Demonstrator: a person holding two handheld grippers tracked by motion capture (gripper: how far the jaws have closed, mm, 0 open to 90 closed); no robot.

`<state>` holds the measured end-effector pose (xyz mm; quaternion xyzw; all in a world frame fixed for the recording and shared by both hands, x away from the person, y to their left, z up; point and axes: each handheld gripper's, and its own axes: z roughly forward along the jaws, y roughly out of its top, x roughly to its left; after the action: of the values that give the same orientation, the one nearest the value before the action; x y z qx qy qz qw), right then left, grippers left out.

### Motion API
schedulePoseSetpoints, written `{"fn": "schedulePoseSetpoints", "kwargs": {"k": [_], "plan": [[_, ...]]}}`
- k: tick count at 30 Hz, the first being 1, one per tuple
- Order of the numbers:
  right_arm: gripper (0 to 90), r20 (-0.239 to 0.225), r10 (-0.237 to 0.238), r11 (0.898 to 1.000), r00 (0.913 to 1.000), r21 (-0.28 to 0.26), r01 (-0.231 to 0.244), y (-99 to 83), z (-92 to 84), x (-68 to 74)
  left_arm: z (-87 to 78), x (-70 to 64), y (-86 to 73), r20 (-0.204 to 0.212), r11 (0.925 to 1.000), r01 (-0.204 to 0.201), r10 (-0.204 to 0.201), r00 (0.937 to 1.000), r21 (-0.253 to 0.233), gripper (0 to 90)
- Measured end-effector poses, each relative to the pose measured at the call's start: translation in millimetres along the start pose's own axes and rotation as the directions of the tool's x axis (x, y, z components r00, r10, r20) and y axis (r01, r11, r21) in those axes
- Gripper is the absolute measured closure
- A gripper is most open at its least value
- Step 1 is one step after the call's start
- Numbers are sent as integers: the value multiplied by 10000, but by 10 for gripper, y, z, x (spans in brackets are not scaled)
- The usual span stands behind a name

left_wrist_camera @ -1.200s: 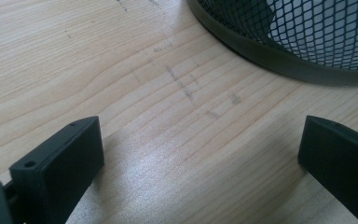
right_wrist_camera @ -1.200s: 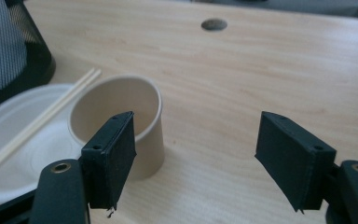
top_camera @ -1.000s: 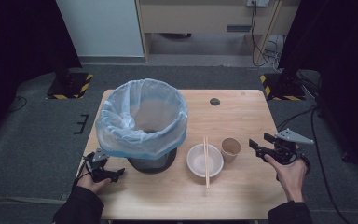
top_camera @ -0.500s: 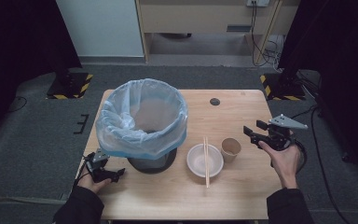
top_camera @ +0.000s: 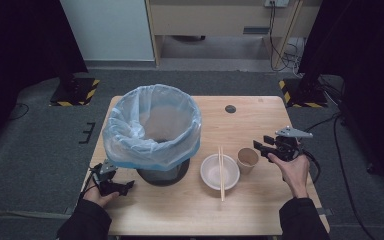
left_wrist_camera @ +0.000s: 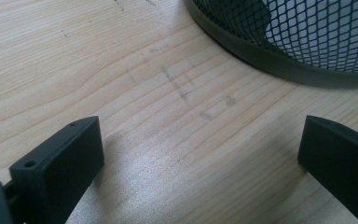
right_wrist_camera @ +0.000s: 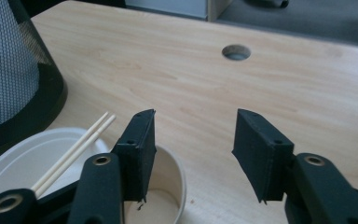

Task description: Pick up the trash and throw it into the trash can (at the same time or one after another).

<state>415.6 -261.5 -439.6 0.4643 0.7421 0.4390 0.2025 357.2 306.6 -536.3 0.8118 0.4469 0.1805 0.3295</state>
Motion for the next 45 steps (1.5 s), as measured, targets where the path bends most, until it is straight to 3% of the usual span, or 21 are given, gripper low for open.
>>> {"fn": "schedulePoseSetpoints", "kwargs": {"k": [4,7,11,19,24,27,38,43,45], "plan": [[532,-9,-19,9990,10000,442,20,-64,44,0,1,2,1,17,10000,-20,20,10000,10,0],[563,-162,22,9941,9999,1088,-4,-154,120,-10,2,3,2,26,10000,-35,35,10000,9,0],[594,-295,26,9881,9996,1537,20,-206,176,3,2,3,3,34,10000,-40,40,10000,7,0],[645,-413,-32,9771,9991,2126,119,-260,259,25,3,4,3,44,10000,-49,49,10000,5,0],[739,-323,148,9729,9994,2312,-69,-284,275,25,3,4,3,49,10000,-51,51,10000,2,0],[813,-316,198,9736,9993,2280,-121,-278,264,29,3,4,3,47,10000,-50,50,10000,2,0],[826,-225,542,9824,9983,1804,-493,-205,134,-28,3,4,3,49,10000,-49,49,10000,2,0],[825,-211,831,9915,9963,1019,-805,-119,11,-50,3,4,4,50,10000,-57,57,10000,4,0],[825,-193,1042,9937,9944,442,-1033,-79,-56,-66,3,4,4,51,10000,-56,56,10000,6,0]]}}
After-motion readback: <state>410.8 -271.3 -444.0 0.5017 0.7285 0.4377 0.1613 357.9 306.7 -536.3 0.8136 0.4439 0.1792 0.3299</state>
